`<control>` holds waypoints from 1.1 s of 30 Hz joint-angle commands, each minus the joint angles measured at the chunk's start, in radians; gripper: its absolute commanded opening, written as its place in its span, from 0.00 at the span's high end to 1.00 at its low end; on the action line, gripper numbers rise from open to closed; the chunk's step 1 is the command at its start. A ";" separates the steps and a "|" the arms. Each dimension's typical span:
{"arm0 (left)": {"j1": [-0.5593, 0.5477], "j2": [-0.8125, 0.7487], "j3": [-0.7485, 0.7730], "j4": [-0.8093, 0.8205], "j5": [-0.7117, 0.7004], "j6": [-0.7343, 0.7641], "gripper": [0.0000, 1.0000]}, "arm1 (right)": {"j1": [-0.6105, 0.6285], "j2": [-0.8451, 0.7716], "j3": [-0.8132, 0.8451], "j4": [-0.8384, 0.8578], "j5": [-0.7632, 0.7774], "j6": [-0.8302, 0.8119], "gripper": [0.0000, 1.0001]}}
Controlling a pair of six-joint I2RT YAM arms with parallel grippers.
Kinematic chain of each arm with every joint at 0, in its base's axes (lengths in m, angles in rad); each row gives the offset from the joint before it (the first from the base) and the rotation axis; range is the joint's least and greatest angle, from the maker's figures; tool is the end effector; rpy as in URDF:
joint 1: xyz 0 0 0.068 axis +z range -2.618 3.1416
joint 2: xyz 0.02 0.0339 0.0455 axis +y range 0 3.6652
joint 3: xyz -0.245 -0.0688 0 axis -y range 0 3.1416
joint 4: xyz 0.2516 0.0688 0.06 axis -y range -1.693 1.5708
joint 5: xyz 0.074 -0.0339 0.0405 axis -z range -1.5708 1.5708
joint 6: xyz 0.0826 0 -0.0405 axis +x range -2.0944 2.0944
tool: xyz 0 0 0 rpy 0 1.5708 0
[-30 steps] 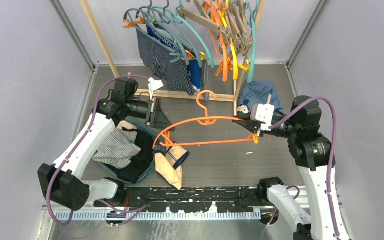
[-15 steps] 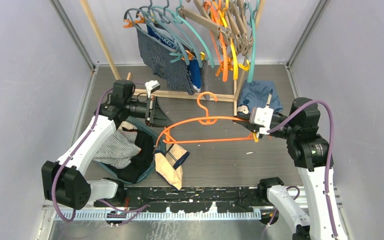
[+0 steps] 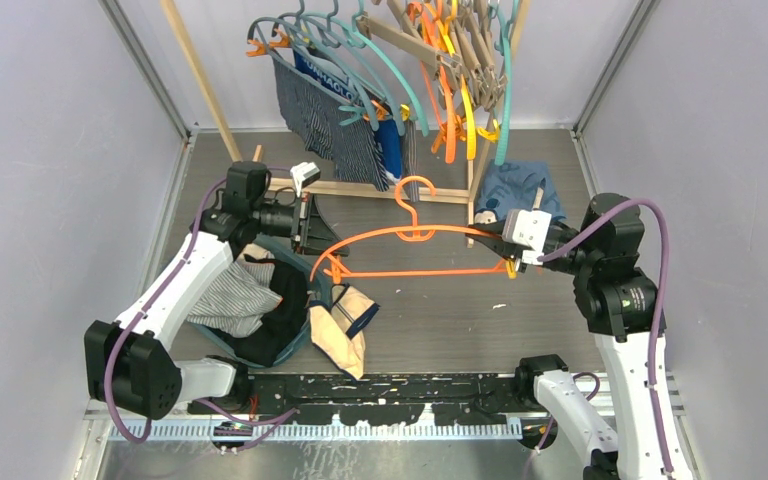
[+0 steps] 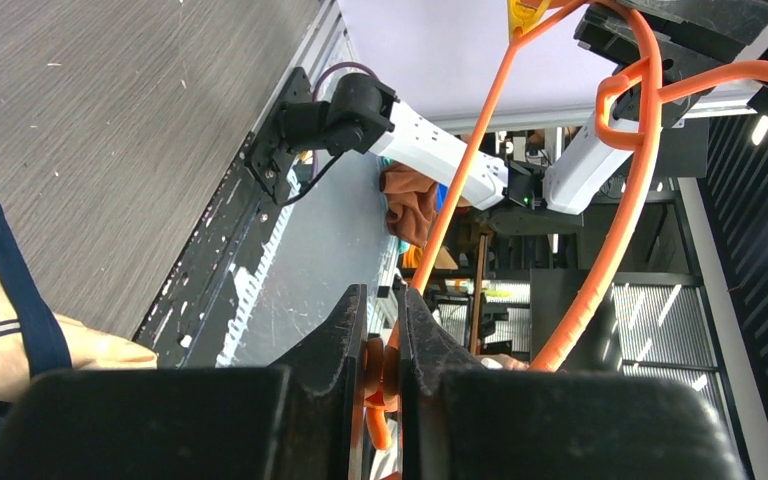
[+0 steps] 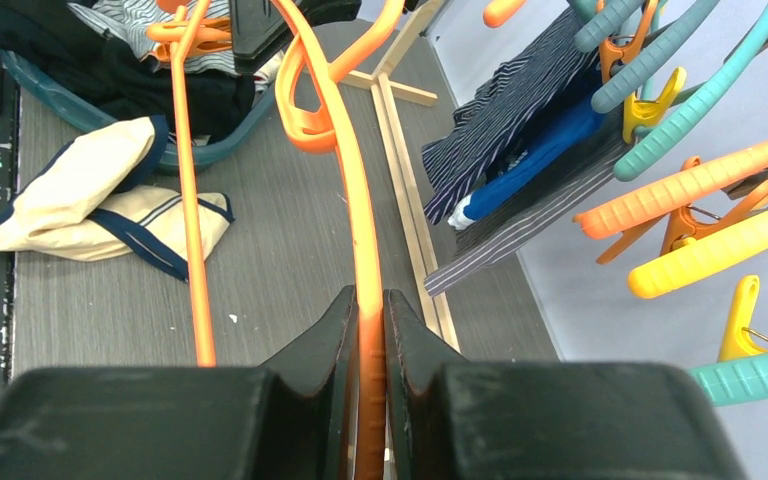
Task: Remove the underwear clipped to the hanger
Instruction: Remove the underwear from the hanger, then place the hanger at the clothesline.
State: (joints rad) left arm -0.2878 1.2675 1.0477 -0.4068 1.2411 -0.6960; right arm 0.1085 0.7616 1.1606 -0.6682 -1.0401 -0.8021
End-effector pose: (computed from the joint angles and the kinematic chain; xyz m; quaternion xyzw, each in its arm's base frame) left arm 0.2531 -0.1564 0.2919 0.1121 0.7631 -0.6312 0.0815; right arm 0.1542 0.0885 0.4048 -0.5740 0.4877 0.1931 0.6288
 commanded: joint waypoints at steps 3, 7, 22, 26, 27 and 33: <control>0.001 -0.032 -0.017 0.062 0.037 -0.019 1.00 | -0.009 0.000 -0.024 0.136 0.009 0.079 0.99; 0.000 -0.034 -0.017 0.076 0.042 -0.030 0.96 | -0.009 0.003 -0.038 0.137 -0.014 0.084 0.99; 0.013 -0.082 -0.024 0.102 0.049 0.037 0.43 | -0.009 0.020 -0.010 0.022 -0.092 0.053 0.99; 0.029 -0.090 0.008 0.044 0.027 0.129 0.29 | -0.009 0.024 0.010 -0.060 -0.109 0.012 0.99; 0.033 -0.091 0.024 0.017 0.018 0.161 0.27 | -0.009 0.023 0.012 -0.081 -0.110 0.001 0.99; 0.040 -0.100 0.156 -0.220 -0.092 0.436 0.18 | -0.008 0.020 0.005 -0.171 -0.117 -0.053 0.99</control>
State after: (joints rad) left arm -0.2539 1.2091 1.0882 -0.4797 1.2144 -0.4839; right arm 0.1024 0.7860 1.1290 -0.7868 -1.1152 -0.8097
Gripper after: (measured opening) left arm 0.797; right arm 0.173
